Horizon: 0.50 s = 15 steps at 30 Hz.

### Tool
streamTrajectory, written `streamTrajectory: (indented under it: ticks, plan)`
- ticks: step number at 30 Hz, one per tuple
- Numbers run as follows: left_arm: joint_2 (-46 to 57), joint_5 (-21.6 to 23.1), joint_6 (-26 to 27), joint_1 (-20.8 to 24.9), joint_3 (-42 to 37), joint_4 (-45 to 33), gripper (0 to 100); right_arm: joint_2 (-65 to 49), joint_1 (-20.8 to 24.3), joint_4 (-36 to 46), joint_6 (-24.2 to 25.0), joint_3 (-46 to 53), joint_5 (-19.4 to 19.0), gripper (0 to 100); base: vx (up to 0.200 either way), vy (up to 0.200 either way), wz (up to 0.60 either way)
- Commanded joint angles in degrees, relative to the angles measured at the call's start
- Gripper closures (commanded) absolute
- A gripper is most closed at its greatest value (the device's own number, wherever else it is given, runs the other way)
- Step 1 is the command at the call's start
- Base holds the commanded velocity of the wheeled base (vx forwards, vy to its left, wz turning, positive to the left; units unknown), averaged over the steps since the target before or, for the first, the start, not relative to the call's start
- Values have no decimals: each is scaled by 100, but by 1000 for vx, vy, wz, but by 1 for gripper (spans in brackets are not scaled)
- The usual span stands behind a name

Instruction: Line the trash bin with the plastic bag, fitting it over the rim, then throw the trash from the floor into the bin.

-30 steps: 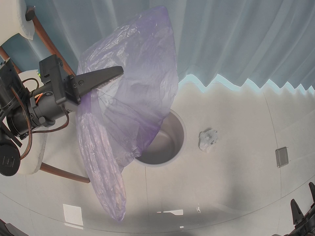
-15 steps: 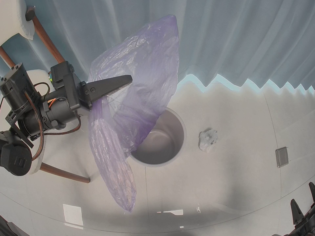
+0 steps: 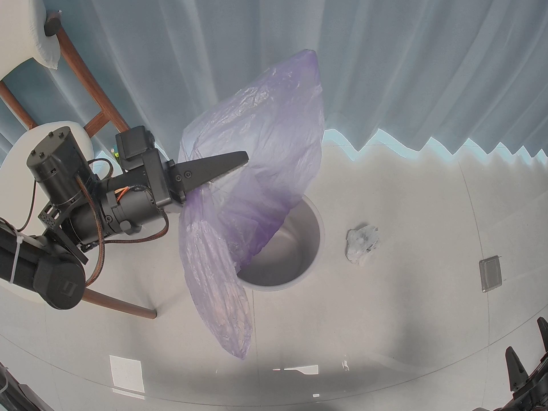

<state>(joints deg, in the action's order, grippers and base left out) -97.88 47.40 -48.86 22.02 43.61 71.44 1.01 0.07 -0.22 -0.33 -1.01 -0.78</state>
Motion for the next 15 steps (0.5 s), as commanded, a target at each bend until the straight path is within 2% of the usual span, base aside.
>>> streamTrajectory:
  ticks: [1, 7, 15]
  plan:
    - [-249, -2, -1, 4, -115, 125, 100, -101, 1, -4, 7, 101, -1, 0, 0, 0, 0]
    - [-337, -11, -1, -13, -485, 476, 100, -101, 1, -4, 7, 101, -1, 0, 0, 0, 0]
    - [-935, -29, 8, -4, -660, 1364, 100, -101, 1, -4, -2, 101, -1, 0, 0, 0, 0]
